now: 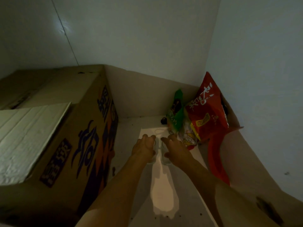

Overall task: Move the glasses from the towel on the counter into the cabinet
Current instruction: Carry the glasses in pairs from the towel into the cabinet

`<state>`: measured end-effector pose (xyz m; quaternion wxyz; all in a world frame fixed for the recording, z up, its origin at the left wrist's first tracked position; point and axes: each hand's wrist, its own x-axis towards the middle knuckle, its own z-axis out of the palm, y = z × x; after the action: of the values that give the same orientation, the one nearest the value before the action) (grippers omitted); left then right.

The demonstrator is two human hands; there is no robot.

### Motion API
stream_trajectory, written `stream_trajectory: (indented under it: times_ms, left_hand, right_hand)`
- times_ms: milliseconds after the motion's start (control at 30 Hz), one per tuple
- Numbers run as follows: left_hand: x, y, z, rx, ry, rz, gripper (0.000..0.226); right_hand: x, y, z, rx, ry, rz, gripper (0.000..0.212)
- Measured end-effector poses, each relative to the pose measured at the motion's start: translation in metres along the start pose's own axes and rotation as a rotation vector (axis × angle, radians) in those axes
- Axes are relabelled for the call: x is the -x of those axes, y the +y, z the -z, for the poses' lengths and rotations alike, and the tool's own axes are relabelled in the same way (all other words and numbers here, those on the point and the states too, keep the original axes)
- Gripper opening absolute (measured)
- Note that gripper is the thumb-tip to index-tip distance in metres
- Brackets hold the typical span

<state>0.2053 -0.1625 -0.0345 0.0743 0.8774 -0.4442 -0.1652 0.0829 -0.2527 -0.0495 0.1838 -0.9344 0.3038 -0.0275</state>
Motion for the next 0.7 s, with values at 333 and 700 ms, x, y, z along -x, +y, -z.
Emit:
stream_trajectory:
  times_ms: [333, 700]
  left_hand:
    - [-0.019, -0.011, -0.012, 0.040, 0.070, -0.028, 0.072]
    - [-0.022, -0.014, -0.018, 0.071, 0.094, -0.022, 0.074]
  right_hand:
    - [-0.022, 0.011, -0.009, -0.044, 0.042, 0.009, 0.073]
    - [-0.026, 0.011, -0.010, -0.072, 0.065, 0.002, 0.074]
